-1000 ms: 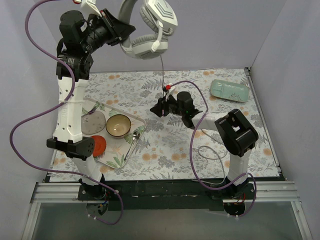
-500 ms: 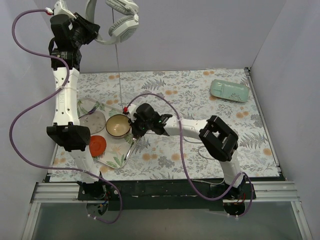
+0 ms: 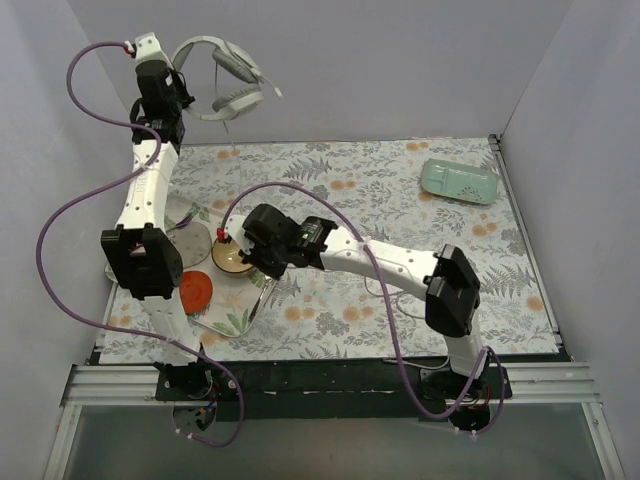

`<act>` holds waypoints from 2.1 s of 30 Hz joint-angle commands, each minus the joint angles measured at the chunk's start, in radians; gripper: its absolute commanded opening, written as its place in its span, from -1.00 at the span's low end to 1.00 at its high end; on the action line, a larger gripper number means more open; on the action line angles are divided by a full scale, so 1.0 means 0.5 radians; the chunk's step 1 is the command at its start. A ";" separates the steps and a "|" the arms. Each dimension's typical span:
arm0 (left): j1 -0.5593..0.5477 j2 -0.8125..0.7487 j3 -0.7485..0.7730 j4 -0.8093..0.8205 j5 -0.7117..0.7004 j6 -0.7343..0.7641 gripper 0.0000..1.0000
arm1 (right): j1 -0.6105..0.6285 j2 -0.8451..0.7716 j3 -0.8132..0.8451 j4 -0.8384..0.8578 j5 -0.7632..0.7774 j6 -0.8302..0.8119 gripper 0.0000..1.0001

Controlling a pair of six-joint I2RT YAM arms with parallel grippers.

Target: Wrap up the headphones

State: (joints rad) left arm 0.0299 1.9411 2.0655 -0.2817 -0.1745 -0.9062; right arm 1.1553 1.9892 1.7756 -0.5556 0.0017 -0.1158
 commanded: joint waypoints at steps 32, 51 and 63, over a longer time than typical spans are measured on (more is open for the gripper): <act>-1.048 -0.909 -1.155 -0.602 0.710 1.270 -1.00 | -1.988 -0.938 0.152 0.510 -0.085 -0.217 -0.97; -1.048 -0.744 0.277 -0.912 1.423 0.036 -1.00 | -1.590 -0.883 -1.222 2.212 -1.041 0.338 -0.53; -1.045 -0.547 0.869 -0.802 0.869 -0.130 -1.00 | -1.289 -0.490 -1.446 2.716 -0.712 0.603 -0.28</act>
State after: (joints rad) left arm -0.4931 1.6657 2.4168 -0.7418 0.4126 -0.9047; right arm 0.4873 1.7138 1.1023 0.6853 -0.4362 0.1471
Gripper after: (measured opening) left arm 0.149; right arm 0.349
